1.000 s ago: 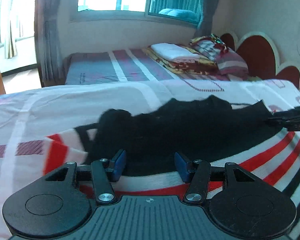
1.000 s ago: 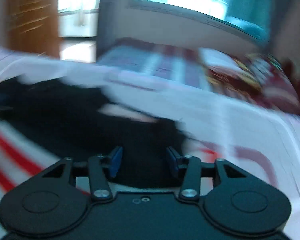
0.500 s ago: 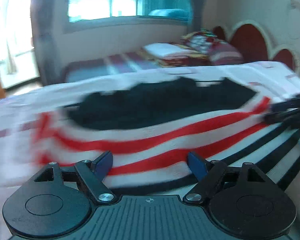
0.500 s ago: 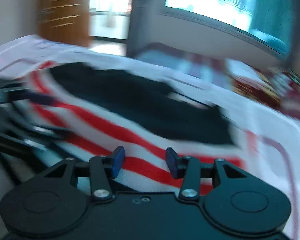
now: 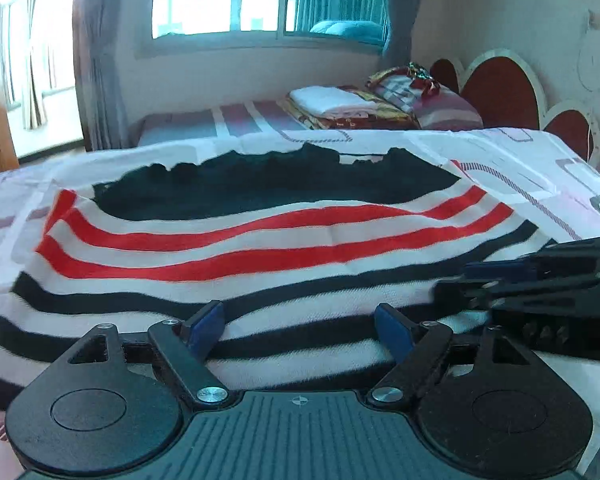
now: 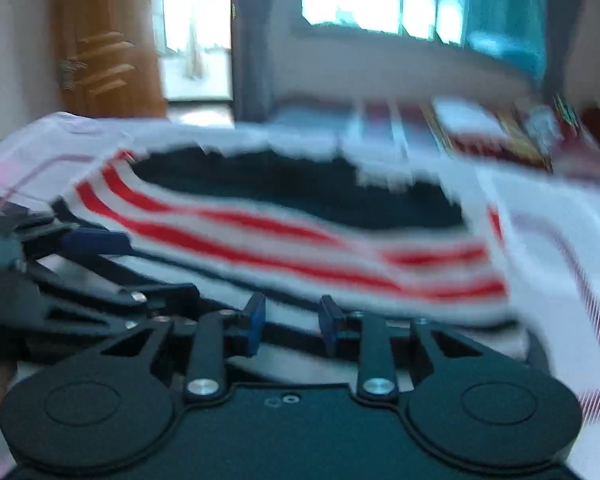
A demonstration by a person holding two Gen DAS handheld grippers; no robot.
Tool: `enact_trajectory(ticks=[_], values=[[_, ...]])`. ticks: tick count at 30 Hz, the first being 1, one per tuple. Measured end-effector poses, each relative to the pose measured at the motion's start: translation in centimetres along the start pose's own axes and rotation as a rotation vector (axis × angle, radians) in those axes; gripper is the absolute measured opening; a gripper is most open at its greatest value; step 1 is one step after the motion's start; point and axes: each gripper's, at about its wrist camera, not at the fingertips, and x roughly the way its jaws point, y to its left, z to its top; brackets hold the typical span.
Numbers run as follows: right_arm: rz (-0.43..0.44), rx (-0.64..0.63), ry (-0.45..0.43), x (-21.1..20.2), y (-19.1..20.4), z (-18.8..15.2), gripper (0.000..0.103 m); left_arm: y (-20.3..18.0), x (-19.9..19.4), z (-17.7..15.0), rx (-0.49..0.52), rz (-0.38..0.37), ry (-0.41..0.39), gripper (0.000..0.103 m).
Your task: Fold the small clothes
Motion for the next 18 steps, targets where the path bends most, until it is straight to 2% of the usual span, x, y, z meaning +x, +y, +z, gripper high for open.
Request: enact_trajectory(ticks=[3,5,8,9,10,11,12,15,16,17,18], values=[[-0.076,-0.017,-0.011,-1.5,-0.6,-1.6,0.029,1.1,-1.1,-0.7,0.025,0.044,0.015,0.081],[-0.135,0.009,0.008,-2.1,-2.7,-3.2,0.027,3.2,-1.6,-1.4,0.028,0.091,0.023,0.081],[-0.111,0.092,0.013,-4.0,-6.0,-4.3,0.027,6.0,-2.7,-1.5,-0.045,0.056,0.024,0.081],[-0.109,0.107,-0.003,-4.9,-6.4,-4.0,0.03,6.5,-3.3,-1.2,-0.069,0.059,0.009,0.081],[-0.129,0.124,-0.07,-6.3,-6.9,-3.7,0.044,7.1,-3.7,-1.1,-0.097,0.072,-0.01,0.081],[-0.155,0.14,-0.124,-7.3,-7.7,-3.6,0.052,7.8,-4.2,-0.9,-0.131,0.076,-0.03,0.081],[-0.178,0.17,-0.135,-7.5,-8.5,-3.3,0.052,8.4,-4.1,-0.7,-0.147,0.084,-0.031,0.081],[-0.167,0.251,-0.064,-6.2,-11.0,-2.8,0.049,9.8,-2.9,-0.9,-0.168,0.112,0.006,0.081],[-0.144,0.253,-0.038,-5.5,-11.3,-2.8,0.043,10.1,-2.3,-1.1,-0.178,0.114,0.021,0.081],[-0.116,0.259,-0.023,-5.0,-11.5,-3.0,0.027,10.6,-1.9,-1.5,-0.179,0.104,0.043,0.081],[-0.11,0.26,0.009,-4.4,-11.5,-3.3,0.02,10.6,-1.6,-1.6,-0.176,0.102,0.043,0.081]])
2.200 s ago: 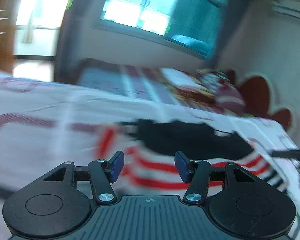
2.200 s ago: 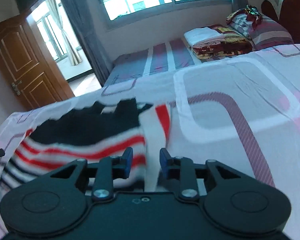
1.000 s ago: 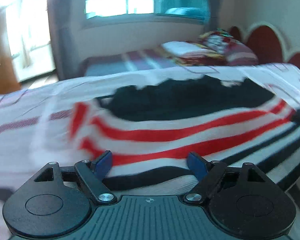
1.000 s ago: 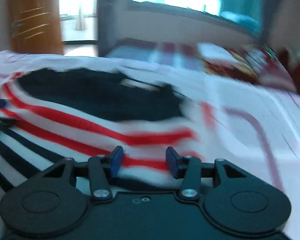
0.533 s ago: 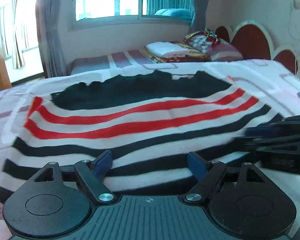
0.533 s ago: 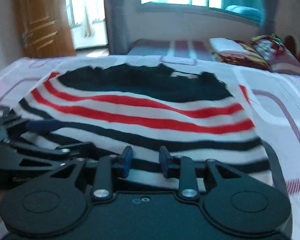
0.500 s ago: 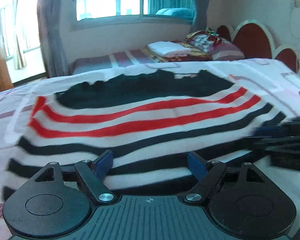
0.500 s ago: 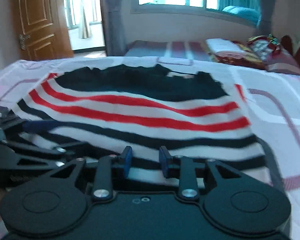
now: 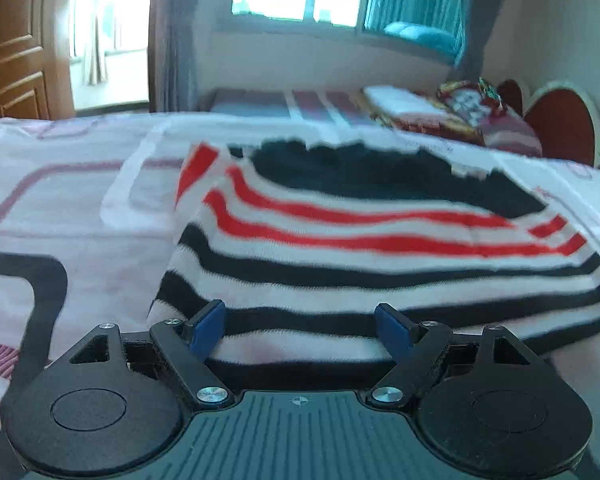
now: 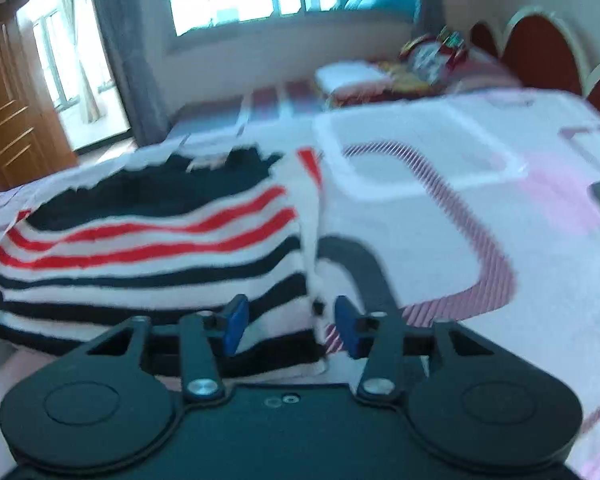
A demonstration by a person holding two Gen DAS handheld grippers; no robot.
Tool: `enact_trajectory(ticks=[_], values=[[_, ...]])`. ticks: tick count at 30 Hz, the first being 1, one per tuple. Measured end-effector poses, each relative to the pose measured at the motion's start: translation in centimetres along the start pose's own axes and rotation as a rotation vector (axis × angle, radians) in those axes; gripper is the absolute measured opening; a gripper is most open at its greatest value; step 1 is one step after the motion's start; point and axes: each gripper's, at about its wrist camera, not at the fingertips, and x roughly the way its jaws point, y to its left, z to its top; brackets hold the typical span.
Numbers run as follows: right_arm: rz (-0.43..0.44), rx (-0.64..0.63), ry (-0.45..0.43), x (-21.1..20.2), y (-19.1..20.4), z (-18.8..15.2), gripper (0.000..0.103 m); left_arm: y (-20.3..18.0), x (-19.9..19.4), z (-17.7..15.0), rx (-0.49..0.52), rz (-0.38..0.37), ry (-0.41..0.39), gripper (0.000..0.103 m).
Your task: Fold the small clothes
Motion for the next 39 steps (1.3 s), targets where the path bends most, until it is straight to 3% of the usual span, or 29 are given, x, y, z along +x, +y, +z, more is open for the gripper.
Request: enact_trajectory(ticks=[1,3,6,8,10,13,14,16,18,27,35,39], values=[[-0.026,-0.016,0.022,0.6,-0.2,-0.5,0.019,0.0,0.1,0.0,0.001,-0.001,0.002,0.081],[-0.04,-0.04,-0.015,0.6,-0.6,-2.0,0.021,-0.4,0.4,-0.1,0.03,0.009,0.006,0.081],[-0.053,-0.019,-0.011,0.4,-0.3,-1.9,0.022,-0.8,-0.1,0.1,0.04,0.024,0.008,0.081],[-0.077,-0.002,-0.009,-0.2,0.1,-1.2,0.029,-1.3,-1.7,0.3,0.071,0.068,-0.04,0.081],[-0.072,-0.022,-0.101,-2.1,0.9,-0.7,0.031,-1.1,-2.1,0.4,0.079,0.091,-0.05,0.081],[-0.048,-0.09,-0.153,-2.8,2.6,-0.9,0.034,-0.5,-0.6,-0.1,0.051,0.077,0.012,0.081],[-0.042,-0.127,-0.126,-2.0,3.3,-1.1,0.035,-0.4,-0.4,-0.4,0.043,0.073,0.003,0.081],[-0.084,-0.166,0.013,0.7,3.9,-1.8,0.035,-0.1,-0.4,-0.5,0.032,0.063,0.003,0.082],[-0.093,-0.206,-0.021,1.0,4.2,-2.5,0.036,0.0,-0.4,-0.4,0.034,0.056,0.006,0.082],[-0.072,-0.232,0.029,-0.1,4.4,-1.2,0.039,-1.2,-1.7,0.3,0.053,0.093,0.003,0.09],[-0.016,-0.205,-0.056,-3.2,4.5,-1.2,0.048,-2.0,-3.2,-0.3,0.099,0.106,-0.005,0.09],[-0.053,-0.204,0.052,-0.1,3.4,-1.7,0.046,-0.4,-0.8,-0.5,0.061,0.073,0.058,0.093]])
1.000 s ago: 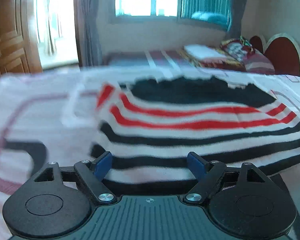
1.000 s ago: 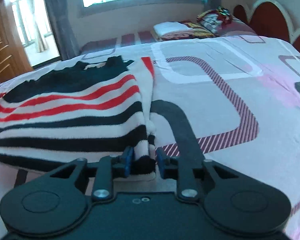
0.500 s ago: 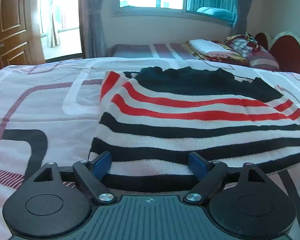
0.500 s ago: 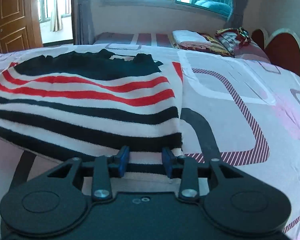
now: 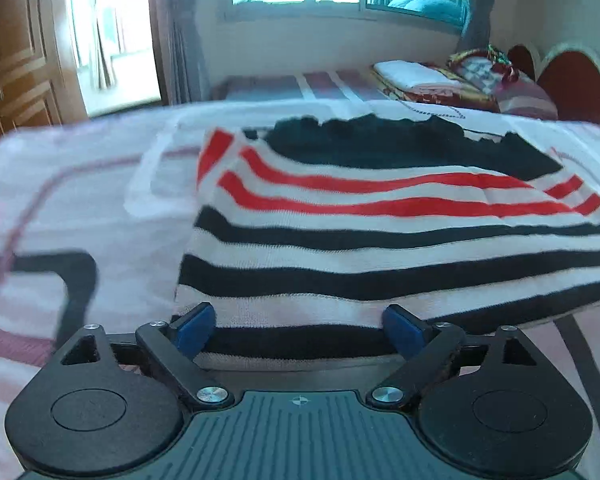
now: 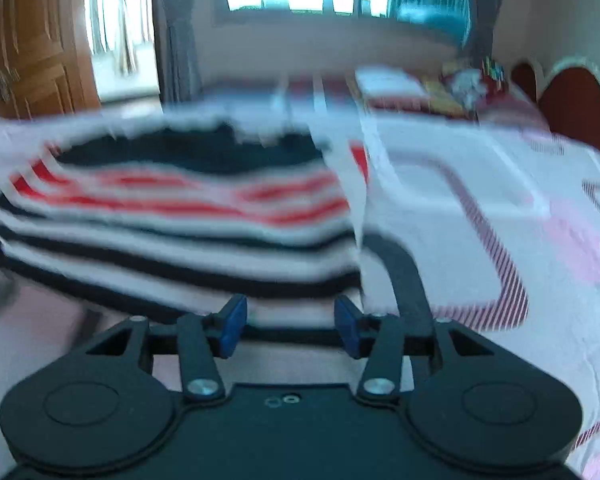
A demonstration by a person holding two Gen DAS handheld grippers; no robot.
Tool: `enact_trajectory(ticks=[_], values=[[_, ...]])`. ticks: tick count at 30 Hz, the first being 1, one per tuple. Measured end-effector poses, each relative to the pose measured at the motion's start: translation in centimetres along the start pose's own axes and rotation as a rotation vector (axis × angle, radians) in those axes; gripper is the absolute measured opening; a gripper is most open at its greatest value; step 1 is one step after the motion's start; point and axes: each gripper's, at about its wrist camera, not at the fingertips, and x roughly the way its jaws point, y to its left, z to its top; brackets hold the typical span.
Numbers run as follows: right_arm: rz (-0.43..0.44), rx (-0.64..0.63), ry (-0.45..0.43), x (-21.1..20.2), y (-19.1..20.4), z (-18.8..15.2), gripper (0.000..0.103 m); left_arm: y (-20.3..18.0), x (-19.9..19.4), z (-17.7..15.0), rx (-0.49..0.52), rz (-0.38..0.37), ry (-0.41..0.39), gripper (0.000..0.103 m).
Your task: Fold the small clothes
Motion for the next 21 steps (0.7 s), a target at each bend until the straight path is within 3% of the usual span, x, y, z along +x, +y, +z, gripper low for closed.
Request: enact_trajectory(ticks=[4,5,8,15,19,21], values=[[-0.001,-0.026,-0.014,-0.7,0.4,0.4,0.049,0.1,-1.3,-0.1,-0.027,-0.011,-0.013,0.093],[0.012,-0.02,-0.032,-1.3,0.4,0.4,0.055,0.1,-1.8,-0.4,-0.045,-0.018,-0.018,0.093],[0.041,0.004,-0.068,-3.3,-0.1,0.1,0.058,0.6,-3.3,-1.6,-0.128,-0.045,-0.04,0.093],[0.112,0.067,-0.133,-7.6,-0.9,-2.0,0.057,2.8,-5.8,-5.6,-0.494,-0.148,-0.063,0.093],[0.152,0.082,-0.14,-9.4,-0.7,-3.1,0.041,4.0,-5.6,-7.6,-0.67,-0.249,-0.057,0.092],[0.165,0.089,-0.143,-9.9,-0.6,-3.3,0.041,4.4,-5.1,-8.1,-0.743,-0.264,-0.061,0.086]])
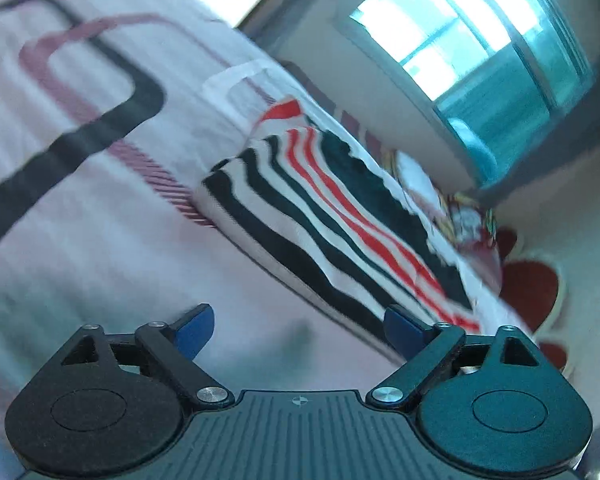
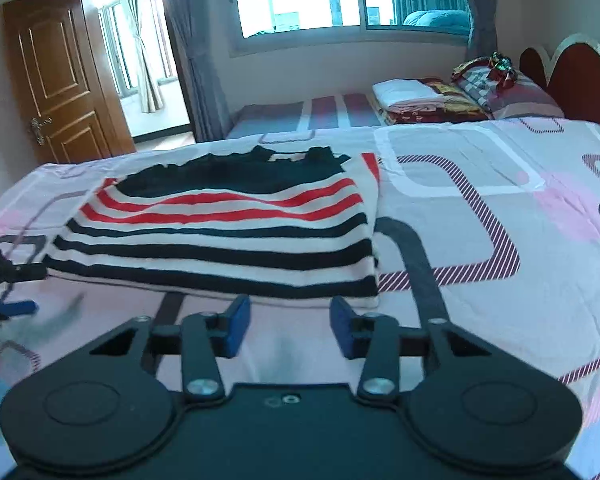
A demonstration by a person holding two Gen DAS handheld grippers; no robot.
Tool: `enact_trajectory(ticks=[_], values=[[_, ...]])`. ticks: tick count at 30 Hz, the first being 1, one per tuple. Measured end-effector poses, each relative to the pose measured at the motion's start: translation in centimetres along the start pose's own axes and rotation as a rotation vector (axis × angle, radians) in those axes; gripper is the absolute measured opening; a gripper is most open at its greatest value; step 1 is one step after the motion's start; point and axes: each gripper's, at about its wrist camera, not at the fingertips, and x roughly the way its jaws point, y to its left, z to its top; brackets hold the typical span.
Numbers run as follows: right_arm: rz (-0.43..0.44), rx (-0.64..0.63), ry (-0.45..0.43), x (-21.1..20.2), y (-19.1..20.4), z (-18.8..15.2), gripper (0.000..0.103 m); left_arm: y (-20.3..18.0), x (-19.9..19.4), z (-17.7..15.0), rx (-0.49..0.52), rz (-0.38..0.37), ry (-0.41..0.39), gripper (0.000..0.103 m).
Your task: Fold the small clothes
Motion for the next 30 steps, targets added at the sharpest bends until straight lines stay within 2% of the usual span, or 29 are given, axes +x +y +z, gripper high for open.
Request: enact_trajectory(ticks=[1,3,8,13,16,19,22,24,27,28,29,30], values=[[0.002,-0.001,-0.005,-0.1,0.1,0.0,0.041,0.5,0.4,0.1,-0.041,-0.01,-0.003,0.081],[0.013,0.001,-0.016,0.0,0.6,0.1,0.041,1.4,1.2,0.3,-0.118,-0.03,-0.019,0.08],[0.036,0.006,-0.025,1.8,1.5,1.2,0.041,2.2,3.1,1.0,-0.219,-0.064,-0.099,0.08],[0.096,0.074,-0.001,6.0,1.8,3.6,0.038,1.6,5.5,2.0,-0.149,-0.09,-0.159,0.08],[0.133,0.121,0.015,9.0,2.2,5.1,0.023,1.3,7.6,3.7,-0.107,-0.113,-0.182,0.08],[0.156,0.129,0.021,11.6,3.1,6.4,0.018,0.9,9.5,5.2,-0.082,-0.146,-0.182,0.08],[0.175,0.115,0.024,13.9,4.2,7.1,0.016,0.2,10.8,5.7,-0.052,-0.13,-0.187,0.08],[0.188,0.104,0.039,15.4,5.1,7.3,0.013,-1.0,11.5,6.1,0.003,-0.076,-0.178,0.08],[0.189,0.073,0.056,16.8,6.2,7.4,0.007,-1.3,11.9,6.4,-0.011,-0.075,-0.19,0.08],[0.187,0.062,0.062,17.2,6.6,7.4,0.007,-1.0,11.8,6.6,-0.026,-0.088,-0.196,0.076],[0.187,0.055,0.066,17.5,7.0,7.5,0.007,-0.7,11.7,6.6,-0.043,-0.093,-0.203,0.067],[0.188,0.049,0.067,17.7,7.2,7.5,0.007,-0.1,12.1,6.8,-0.074,-0.089,-0.187,0.04]])
